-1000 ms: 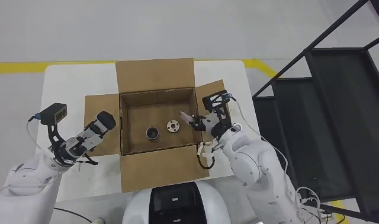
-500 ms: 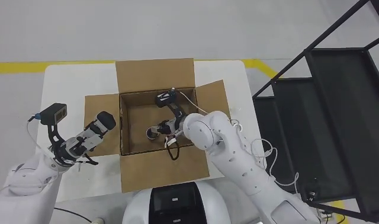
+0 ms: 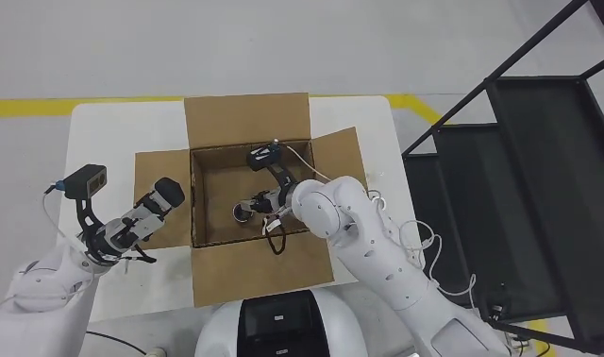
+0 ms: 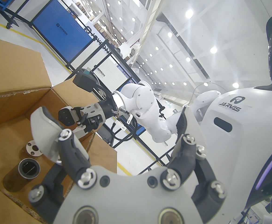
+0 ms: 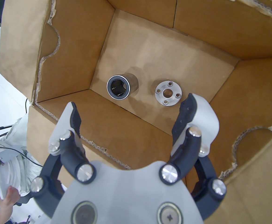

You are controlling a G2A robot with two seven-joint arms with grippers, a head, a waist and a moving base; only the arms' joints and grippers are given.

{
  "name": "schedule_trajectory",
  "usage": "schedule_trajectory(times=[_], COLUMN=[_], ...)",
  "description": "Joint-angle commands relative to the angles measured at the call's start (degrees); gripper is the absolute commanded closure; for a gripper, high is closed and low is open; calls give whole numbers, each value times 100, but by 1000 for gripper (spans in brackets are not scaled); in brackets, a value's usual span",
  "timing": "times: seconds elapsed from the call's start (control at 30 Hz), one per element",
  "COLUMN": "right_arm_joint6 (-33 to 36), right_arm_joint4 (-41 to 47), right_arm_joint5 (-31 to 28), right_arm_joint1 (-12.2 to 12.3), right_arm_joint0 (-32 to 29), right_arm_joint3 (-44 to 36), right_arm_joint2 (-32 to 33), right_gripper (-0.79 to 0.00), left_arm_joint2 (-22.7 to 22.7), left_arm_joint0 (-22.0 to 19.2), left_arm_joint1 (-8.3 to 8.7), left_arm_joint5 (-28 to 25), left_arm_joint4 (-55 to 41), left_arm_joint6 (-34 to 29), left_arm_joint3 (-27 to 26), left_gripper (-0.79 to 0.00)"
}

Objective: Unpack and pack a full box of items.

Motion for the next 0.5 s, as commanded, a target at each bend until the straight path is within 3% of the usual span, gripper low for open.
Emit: schedule_trajectory(times=[0.0, 0.2, 0.47], right_arm_joint6=[0, -66, -72], right_arm_joint4=[0, -26, -366], right_arm_joint5=[0, -65, -116], right_arm_joint1=[0, 0, -237], right_arm_joint0=[0, 5, 907], right_arm_joint3=[0, 94, 1377], right_arm_joint2=[0, -29, -932], right_gripper=[-785, -785, -785], left_arm_joint2=[0, 0, 0], left_arm_joint0=[0, 0, 0], left_arm_joint1=[0, 0, 0], left_arm_joint5=[0, 0, 0], left_arm_joint4=[0, 0, 0], left_arm_joint6=[0, 0, 0], left_arm_joint3=[0, 0, 0], left_gripper=[-785, -785, -785])
